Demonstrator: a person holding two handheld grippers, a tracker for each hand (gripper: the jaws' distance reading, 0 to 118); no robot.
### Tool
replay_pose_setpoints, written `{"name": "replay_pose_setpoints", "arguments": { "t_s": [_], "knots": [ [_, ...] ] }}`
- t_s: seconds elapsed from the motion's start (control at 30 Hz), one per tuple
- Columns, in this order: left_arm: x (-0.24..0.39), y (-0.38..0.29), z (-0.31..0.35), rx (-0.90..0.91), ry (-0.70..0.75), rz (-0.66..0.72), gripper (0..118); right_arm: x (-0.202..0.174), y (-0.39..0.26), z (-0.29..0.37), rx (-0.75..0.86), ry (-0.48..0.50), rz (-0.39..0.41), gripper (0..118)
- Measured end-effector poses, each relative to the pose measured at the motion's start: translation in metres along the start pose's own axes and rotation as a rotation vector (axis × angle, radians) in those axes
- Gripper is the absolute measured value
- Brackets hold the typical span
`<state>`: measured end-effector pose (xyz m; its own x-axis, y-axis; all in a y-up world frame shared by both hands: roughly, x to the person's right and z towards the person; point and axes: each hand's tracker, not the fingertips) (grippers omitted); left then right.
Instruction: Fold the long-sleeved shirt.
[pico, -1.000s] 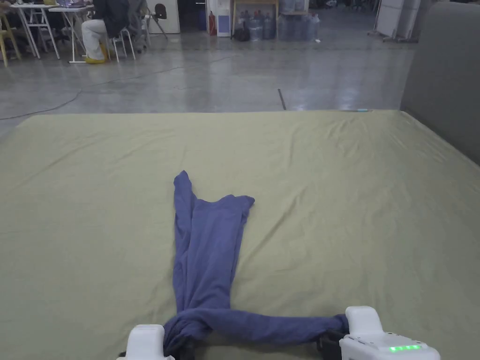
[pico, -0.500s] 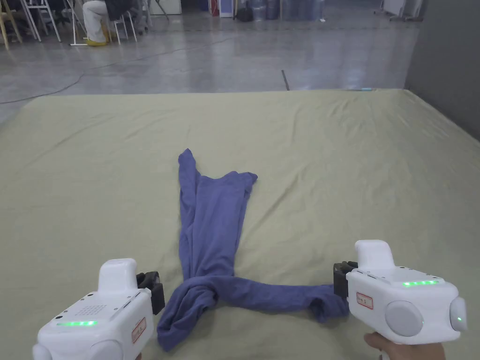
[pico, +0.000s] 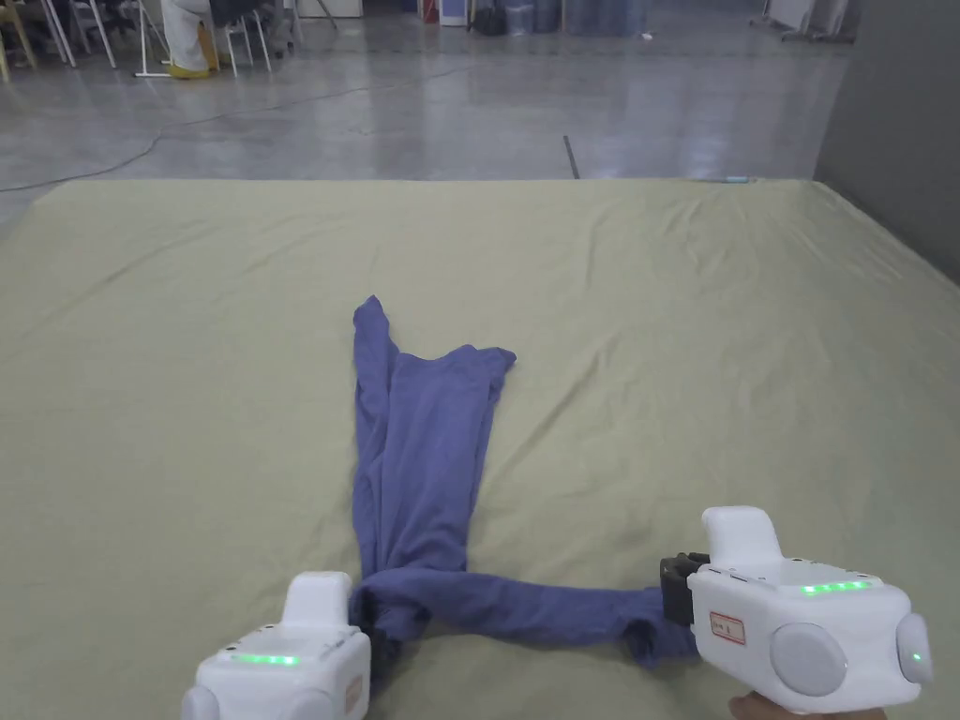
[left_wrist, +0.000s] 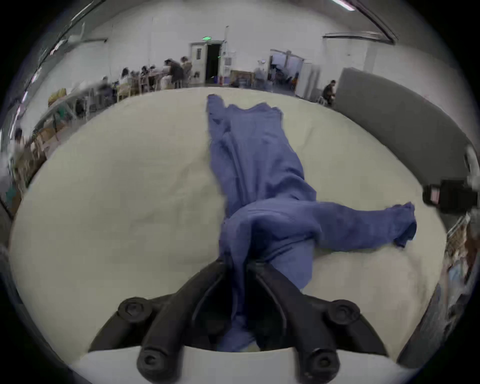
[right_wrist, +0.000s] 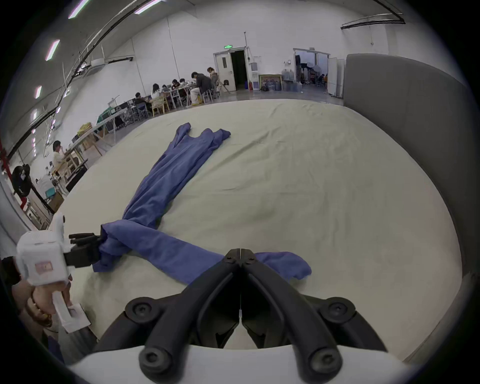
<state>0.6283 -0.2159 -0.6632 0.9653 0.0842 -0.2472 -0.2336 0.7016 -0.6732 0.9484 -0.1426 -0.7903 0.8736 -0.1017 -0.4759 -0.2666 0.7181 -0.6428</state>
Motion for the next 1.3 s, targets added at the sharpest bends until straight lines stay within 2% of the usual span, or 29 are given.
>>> {"name": "replay_pose_setpoints", "arguments": {
  "t_s": [0.03, 0.07, 0.13, 0.2, 0.37, 0.4, 0.43, 0.47, 0.5, 0.67, 0.73, 0.8, 0.87, 0.9, 0.93, 1.0, 1.03, 1.07, 1.1, 1.13, 1.23, 1.3],
  "knots": [
    [0.008, 0.004, 0.000, -0.010, 0.078, -0.080, 5, 0.000, 0.006, -0.005, -0.006, 0.002, 0.009, 3],
    [0.009, 0.008, 0.001, -0.008, 0.061, -0.078, 5, -0.002, 0.016, -0.012, -0.012, 0.007, 0.023, 3],
    [-0.001, 0.010, 0.005, 0.015, 0.013, 0.027, 5, -0.006, 0.037, -0.025, -0.007, 0.015, 0.036, 3],
    [-0.011, 0.022, 0.007, 0.026, 0.047, 0.094, 5, -0.015, 0.070, -0.041, 0.010, 0.057, 0.057, 3],
    [-0.032, 0.047, 0.024, 0.090, 0.080, 0.085, 5, -0.041, 0.165, -0.124, 0.042, 0.137, 0.143, 4],
    [-0.035, 0.052, 0.028, 0.103, 0.101, 0.080, 5, -0.047, 0.185, -0.148, 0.040, 0.127, 0.151, 22],
    [-0.038, 0.056, 0.029, 0.112, 0.113, 0.077, 5, -0.051, 0.203, -0.170, 0.035, 0.123, 0.170, 57],
    [-0.042, 0.061, 0.031, 0.117, 0.118, 0.080, 5, -0.055, 0.222, -0.201, 0.012, 0.129, 0.185, 97],
    [-0.047, 0.064, 0.034, 0.120, 0.122, 0.094, 5, -0.060, 0.237, -0.228, -0.014, 0.125, 0.194, 101],
    [-0.062, 0.073, 0.032, 0.139, 0.114, 0.142, 5, -0.076, 0.281, -0.345, -0.123, 0.100, 0.230, 98],
    [-0.064, 0.076, 0.027, 0.133, 0.108, 0.155, 5, -0.087, 0.283, -0.367, -0.155, 0.079, 0.228, 91],
    [-0.069, 0.077, 0.018, 0.123, 0.101, 0.166, 5, -0.089, 0.281, -0.393, -0.205, 0.049, 0.194, 63],
    [-0.070, 0.080, 0.014, 0.117, 0.109, 0.155, 5, -0.096, 0.270, -0.391, -0.242, 0.077, 0.184, 50],
    [-0.072, 0.079, 0.013, 0.116, 0.114, 0.152, 5, -0.098, 0.267, -0.389, -0.224, 0.066, 0.202, 38],
    [-0.073, 0.080, 0.012, 0.115, 0.115, 0.153, 5, -0.099, 0.270, -0.385, -0.224, 0.064, 0.214, 13],
    [-0.075, 0.082, 0.013, 0.110, 0.114, 0.172, 5, -0.099, 0.275, -0.371, -0.212, 0.074, 0.198, 13],
    [-0.077, 0.082, 0.015, 0.110, 0.116, 0.174, 5, -0.101, 0.275, -0.361, -0.177, 0.029, 0.200, 13],
    [-0.077, 0.084, 0.018, 0.115, 0.122, 0.174, 5, -0.102, 0.276, -0.344, -0.132, 0.033, 0.209, 13],
    [-0.077, 0.089, 0.023, 0.135, 0.127, 0.168, 5, -0.096, 0.280, -0.326, -0.088, 0.082, 0.194, 13],
    [-0.078, 0.095, 0.028, 0.163, 0.123, 0.158, 5, -0.094, 0.281, -0.307, -0.062, 0.107, 0.180, 13],
    [-0.083, 0.127, 0.046, 0.242, 0.140, 0.139, 5, -0.083, 0.293, -0.231, 0.079, 0.106, 0.230, 13],
    [-0.086, 0.159, 0.063, 0.331, 0.151, 0.116, 5, -0.065, 0.311, -0.171, 0.182, 0.107, 0.185, 13]
  ]
}}
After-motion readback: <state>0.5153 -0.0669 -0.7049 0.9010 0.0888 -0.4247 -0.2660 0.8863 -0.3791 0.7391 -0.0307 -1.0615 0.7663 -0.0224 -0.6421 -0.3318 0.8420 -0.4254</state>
